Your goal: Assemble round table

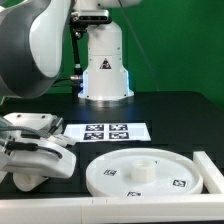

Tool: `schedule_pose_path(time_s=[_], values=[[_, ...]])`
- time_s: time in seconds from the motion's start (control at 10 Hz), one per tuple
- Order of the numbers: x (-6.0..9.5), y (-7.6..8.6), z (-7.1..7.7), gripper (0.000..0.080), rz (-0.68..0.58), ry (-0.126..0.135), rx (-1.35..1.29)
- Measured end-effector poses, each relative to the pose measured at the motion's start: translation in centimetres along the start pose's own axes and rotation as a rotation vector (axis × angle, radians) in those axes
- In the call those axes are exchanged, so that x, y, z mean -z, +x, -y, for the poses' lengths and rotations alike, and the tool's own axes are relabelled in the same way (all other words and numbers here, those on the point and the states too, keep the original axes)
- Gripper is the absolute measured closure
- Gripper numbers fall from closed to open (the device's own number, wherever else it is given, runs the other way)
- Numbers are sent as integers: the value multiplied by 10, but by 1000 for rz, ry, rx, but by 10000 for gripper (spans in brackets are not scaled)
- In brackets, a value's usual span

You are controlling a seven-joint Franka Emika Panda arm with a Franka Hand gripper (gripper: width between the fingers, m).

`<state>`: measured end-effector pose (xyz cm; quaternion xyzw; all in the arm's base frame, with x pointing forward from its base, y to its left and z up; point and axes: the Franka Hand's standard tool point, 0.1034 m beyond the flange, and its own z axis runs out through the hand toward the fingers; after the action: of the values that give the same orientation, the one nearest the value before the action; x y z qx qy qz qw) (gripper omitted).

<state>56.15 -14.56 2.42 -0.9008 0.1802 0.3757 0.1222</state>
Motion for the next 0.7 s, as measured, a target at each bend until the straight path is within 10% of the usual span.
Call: schedule_pose_path(time_s=[0.5, 0.7], values=[[49, -51, 74, 395, -208, -10, 41], [27, -51, 70, 394, -358, -10, 34]])
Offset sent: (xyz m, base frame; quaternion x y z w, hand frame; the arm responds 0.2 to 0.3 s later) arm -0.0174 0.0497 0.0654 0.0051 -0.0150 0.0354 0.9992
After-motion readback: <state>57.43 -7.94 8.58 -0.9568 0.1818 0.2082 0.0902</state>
